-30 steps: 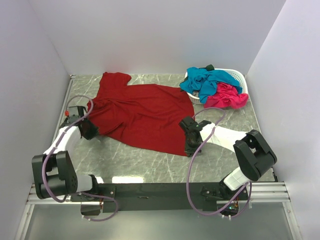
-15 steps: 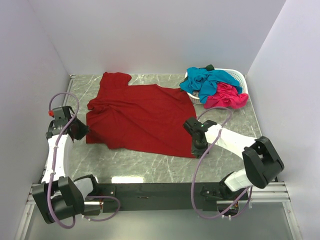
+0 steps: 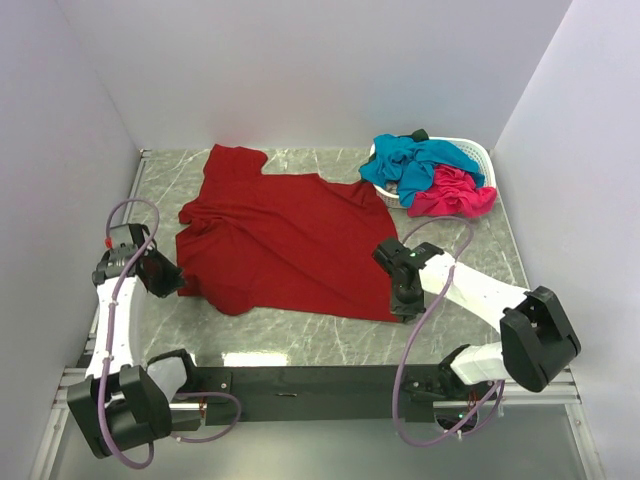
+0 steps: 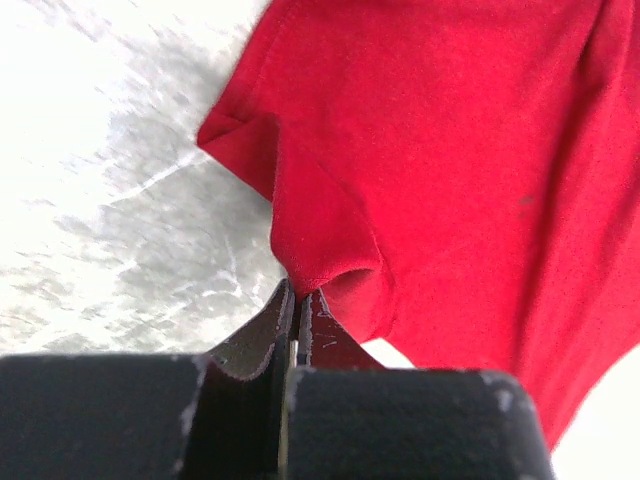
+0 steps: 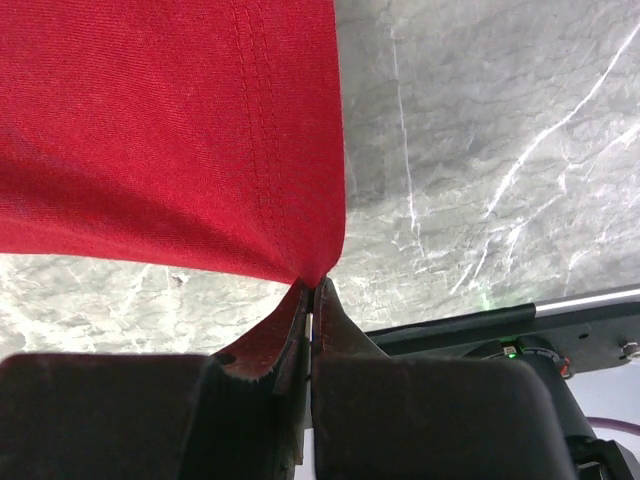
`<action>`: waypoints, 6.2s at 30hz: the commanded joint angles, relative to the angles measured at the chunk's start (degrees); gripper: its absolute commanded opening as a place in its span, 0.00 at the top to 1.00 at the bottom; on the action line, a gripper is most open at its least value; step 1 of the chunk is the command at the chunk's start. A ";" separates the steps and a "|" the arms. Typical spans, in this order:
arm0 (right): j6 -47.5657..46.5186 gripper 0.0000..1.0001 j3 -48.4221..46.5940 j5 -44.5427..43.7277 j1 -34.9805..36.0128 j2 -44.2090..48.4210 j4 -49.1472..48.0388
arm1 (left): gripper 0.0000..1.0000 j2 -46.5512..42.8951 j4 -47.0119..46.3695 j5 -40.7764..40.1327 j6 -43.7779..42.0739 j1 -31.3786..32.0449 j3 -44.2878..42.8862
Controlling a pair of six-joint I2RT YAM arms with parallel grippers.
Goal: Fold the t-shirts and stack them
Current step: Flatten the tshirt out, then fold the tshirt
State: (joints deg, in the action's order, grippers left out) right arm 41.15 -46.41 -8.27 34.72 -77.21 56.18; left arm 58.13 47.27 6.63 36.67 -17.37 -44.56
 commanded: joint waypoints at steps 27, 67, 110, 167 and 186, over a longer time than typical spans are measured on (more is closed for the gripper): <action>-10.82 1.00 -5.71 2.73 -0.27 -12.70 -3.01 | 1.00 -24.81 31.75 -1.11 13.09 3.83 -14.68; -22.51 1.00 -38.83 1.94 -15.21 -33.70 0.51 | 1.00 24.48 -24.23 11.46 -3.53 3.74 -20.73; -23.30 1.00 -47.80 -0.08 -18.81 -37.31 2.00 | 1.00 35.29 -24.50 8.39 -3.80 3.92 -30.85; -16.27 0.98 -12.31 11.26 -19.34 -25.80 -13.21 | 0.05 33.01 -32.41 5.94 0.60 -5.48 -3.69; -11.09 1.00 -7.91 14.42 -5.46 -23.25 -12.76 | 0.03 27.57 -25.47 1.72 -3.88 -13.83 -2.03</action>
State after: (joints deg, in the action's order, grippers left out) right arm 28.38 -57.89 5.65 27.24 -98.76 41.43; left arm 87.48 20.16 11.16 35.55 -29.26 -47.16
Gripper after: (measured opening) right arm 0.070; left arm 0.966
